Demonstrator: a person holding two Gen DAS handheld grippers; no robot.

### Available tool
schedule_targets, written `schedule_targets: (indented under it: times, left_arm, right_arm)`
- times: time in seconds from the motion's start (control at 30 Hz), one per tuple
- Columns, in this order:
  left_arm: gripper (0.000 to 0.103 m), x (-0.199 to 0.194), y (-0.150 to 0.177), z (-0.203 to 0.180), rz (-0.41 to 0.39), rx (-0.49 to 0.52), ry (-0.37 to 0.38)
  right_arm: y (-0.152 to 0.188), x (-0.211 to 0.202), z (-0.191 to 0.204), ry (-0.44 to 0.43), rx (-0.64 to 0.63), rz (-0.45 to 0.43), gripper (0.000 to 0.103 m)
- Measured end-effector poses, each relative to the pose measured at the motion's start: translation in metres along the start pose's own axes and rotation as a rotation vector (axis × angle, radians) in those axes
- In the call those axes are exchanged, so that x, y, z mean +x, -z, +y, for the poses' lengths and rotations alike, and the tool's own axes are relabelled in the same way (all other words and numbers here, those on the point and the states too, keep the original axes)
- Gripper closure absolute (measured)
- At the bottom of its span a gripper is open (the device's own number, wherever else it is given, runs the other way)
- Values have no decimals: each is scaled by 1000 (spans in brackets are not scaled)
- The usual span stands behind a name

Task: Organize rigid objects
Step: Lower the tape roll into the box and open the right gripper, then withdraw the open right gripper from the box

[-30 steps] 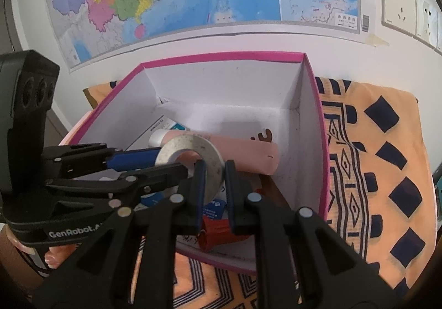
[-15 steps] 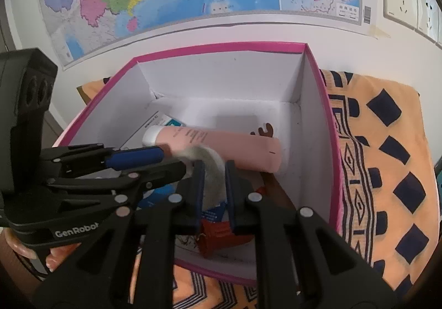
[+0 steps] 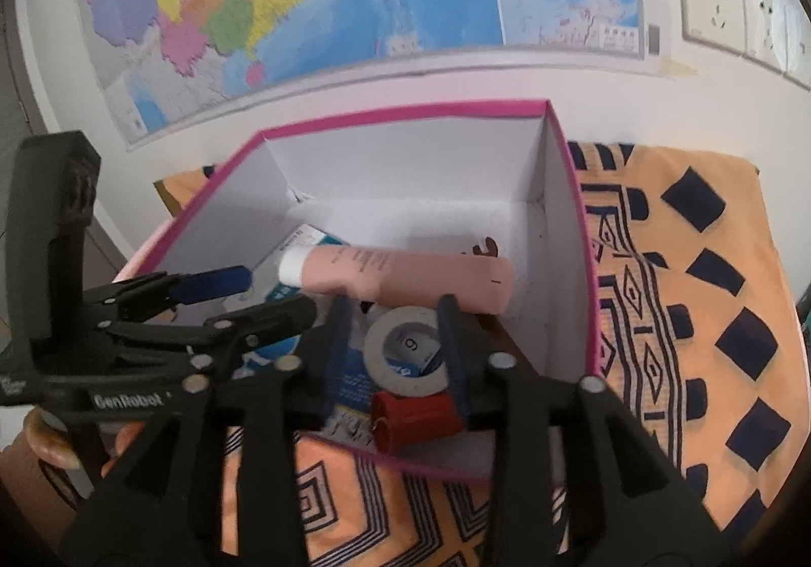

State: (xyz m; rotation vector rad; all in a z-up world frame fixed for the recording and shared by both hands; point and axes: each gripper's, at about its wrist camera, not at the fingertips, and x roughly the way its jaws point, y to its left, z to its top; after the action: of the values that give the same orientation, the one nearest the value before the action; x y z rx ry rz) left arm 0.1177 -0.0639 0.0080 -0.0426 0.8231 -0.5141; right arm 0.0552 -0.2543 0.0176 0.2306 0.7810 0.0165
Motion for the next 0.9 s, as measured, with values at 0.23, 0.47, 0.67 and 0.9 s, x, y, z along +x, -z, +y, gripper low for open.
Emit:
schedule_targets:
  times: [0.23,0.47,0.67,0.9]
  left_arm:
    - [0,-45,33,-3,-127,45,-200]
    - [0,-73,73,-15,-167,104,-297]
    - [0,-81,92,-19,-163,105,-325]
    - [0,-83,106,-20,-152,106,-347]
  right_arm:
    - [28,-40,23,62,-68,-110,12]
    - [71,-55,44,81,-108,-102,5]
    - [88,-64,49,72,-75,-100,5]
    - [101,-65,55,69,-65,-91,5]
